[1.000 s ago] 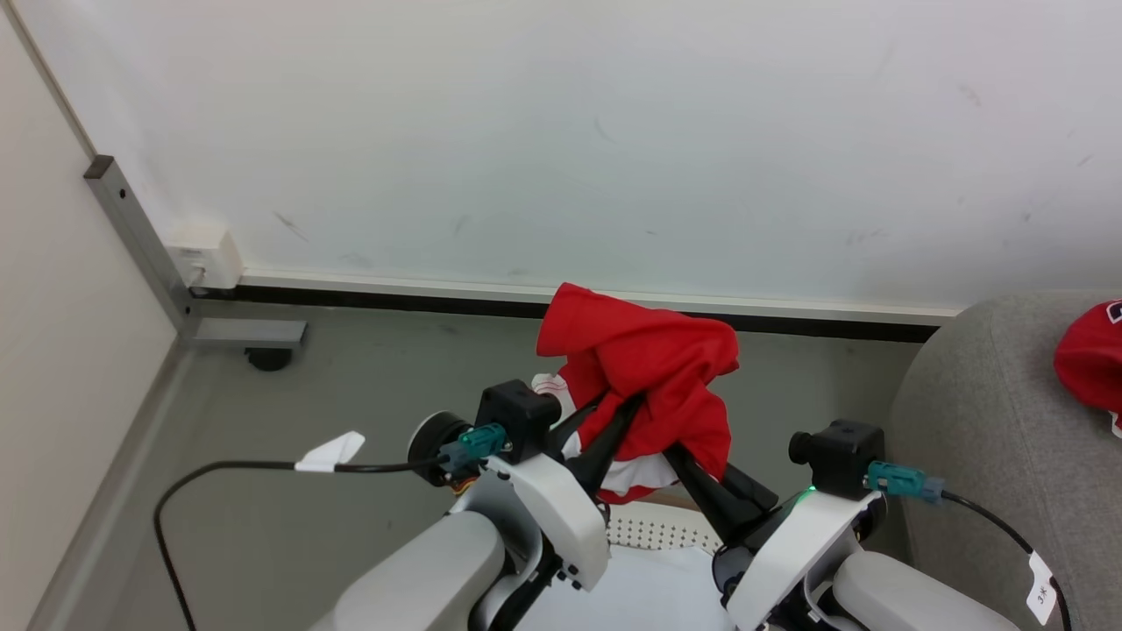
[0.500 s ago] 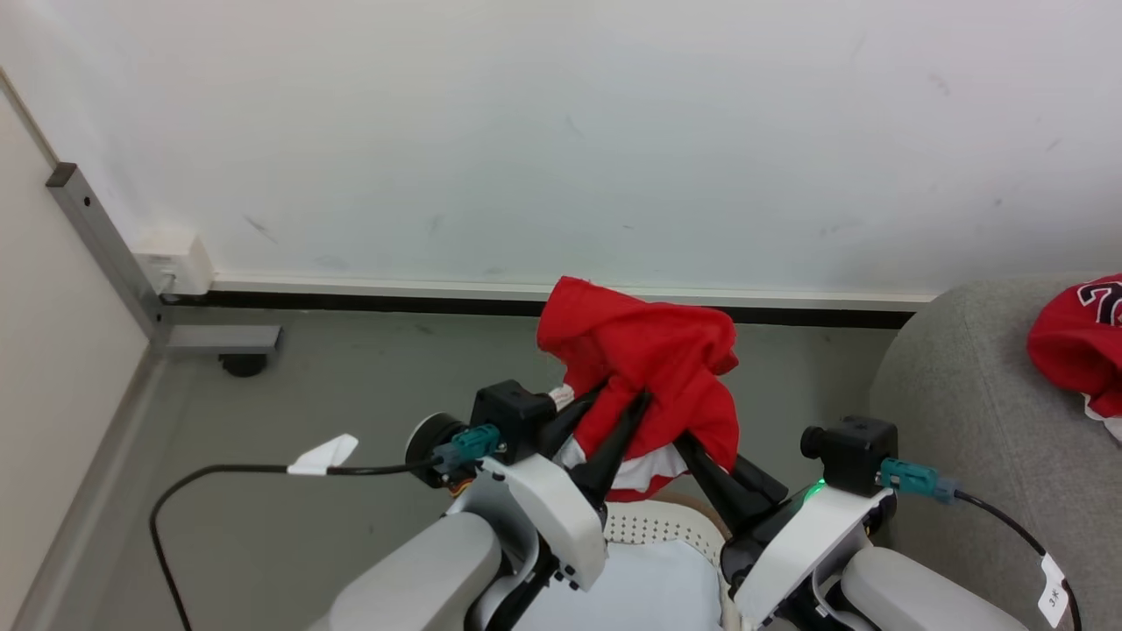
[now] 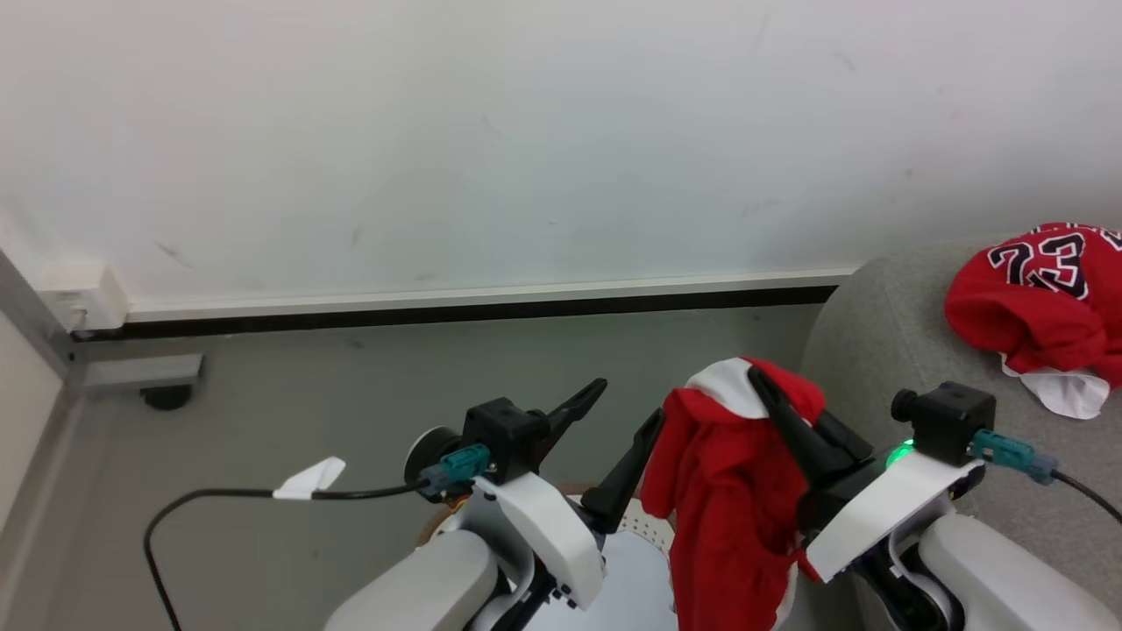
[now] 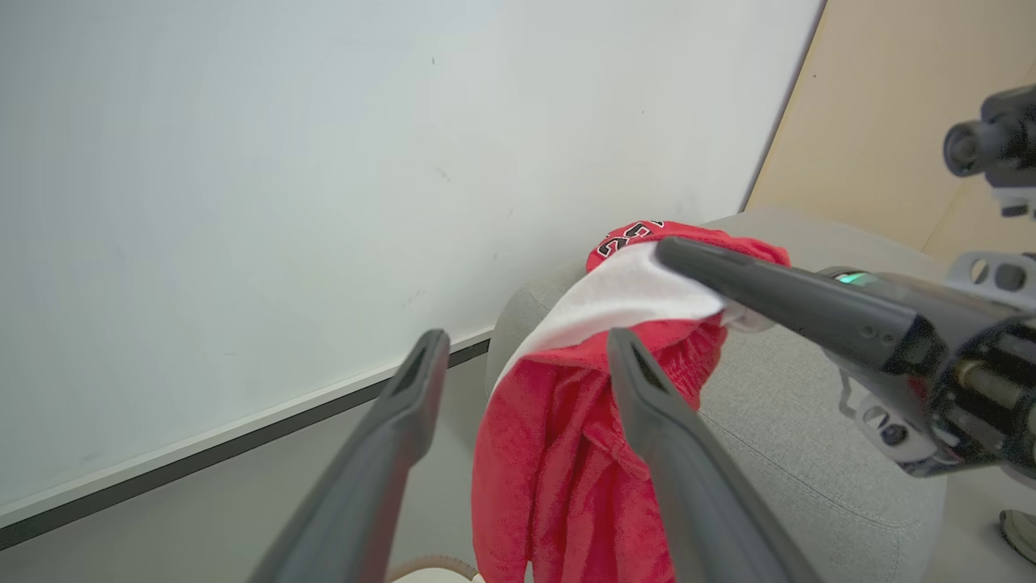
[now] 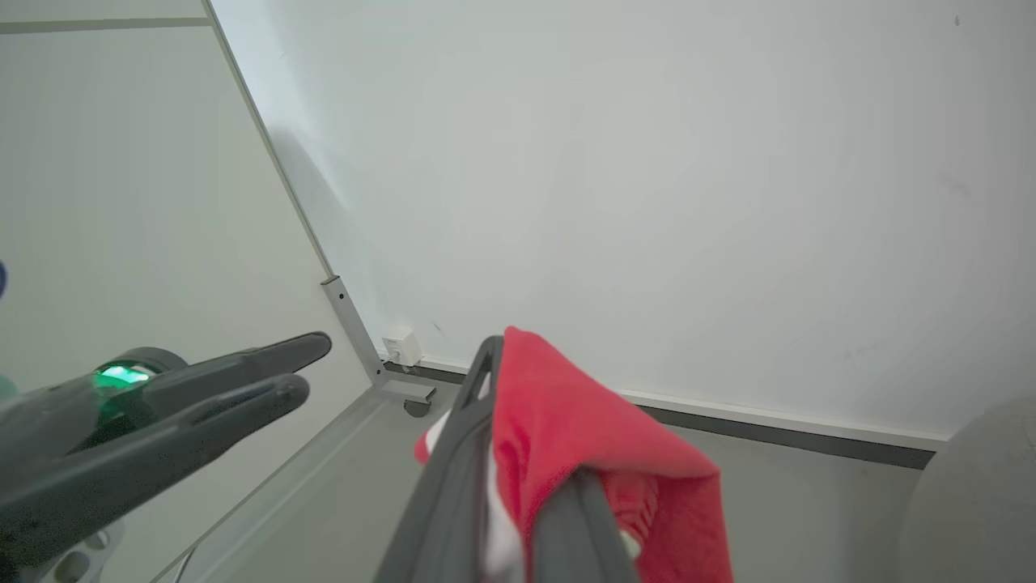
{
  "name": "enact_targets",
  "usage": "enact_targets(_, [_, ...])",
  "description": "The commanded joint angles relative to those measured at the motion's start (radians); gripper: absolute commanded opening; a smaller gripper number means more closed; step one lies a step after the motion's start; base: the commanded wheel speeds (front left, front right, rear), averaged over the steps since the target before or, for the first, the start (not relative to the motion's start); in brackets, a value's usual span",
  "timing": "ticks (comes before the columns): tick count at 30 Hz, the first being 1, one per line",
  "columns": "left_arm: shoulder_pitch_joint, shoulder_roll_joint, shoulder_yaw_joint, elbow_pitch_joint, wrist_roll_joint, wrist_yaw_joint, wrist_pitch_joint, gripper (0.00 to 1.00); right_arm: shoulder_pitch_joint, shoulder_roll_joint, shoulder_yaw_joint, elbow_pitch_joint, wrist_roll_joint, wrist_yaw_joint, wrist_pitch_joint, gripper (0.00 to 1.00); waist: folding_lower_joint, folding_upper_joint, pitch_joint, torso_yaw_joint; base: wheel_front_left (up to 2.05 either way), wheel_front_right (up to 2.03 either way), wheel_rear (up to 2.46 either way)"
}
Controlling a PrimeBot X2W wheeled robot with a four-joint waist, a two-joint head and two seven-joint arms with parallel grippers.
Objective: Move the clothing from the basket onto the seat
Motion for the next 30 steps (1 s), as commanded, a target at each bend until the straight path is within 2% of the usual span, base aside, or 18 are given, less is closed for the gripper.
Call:
enact_targets(1, [0.018, 0.005, 0.002, -0.008, 0.002, -0.003, -0.009, 1.00, 0.012, -0.022, -0.026, -0.015, -0.021, -0.002, -0.003, 0.00, -0.0001, 0.0000, 0.006, -0.038, 0.00, 0.00, 0.00])
enact_targets(12, [0.026, -0.007, 0.002, -0.035, 0.033, -0.008, -0.023, 1.00, 0.043, -0.129, -0.177, -0.117, -0.137, -0.002, -0.003, 0.00, -0.0001, 0.0000, 0.029, -0.197, 0.00, 0.00, 0.00])
enact_targets(18, [0.020, -0.010, 0.003, -0.044, 0.049, -0.018, -0.028, 1.00, 0.076, -0.157, -0.278, -0.172, -0.196, -0.002, -0.003, 0.00, -0.0001, 0.0000, 0.052, -0.278, 0.00, 0.00, 0.00])
enact_targets(22, [0.018, -0.009, 0.004, -0.044, 0.061, -0.024, -0.027, 1.00, 0.105, -0.164, -0.328, -0.201, -0.231, -0.002, -0.003, 0.00, -0.0001, 0.0000, 0.068, -0.326, 0.00, 0.00, 0.00])
enact_targets(30, [0.007, -0.013, 0.008, -0.039, 0.072, -0.039, -0.029, 1.00, 0.167, -0.124, -0.363, -0.218, -0.260, -0.002, 0.002, 0.00, -0.0001, 0.0000, 0.092, -0.394, 0.00, 0.00, 0.00])
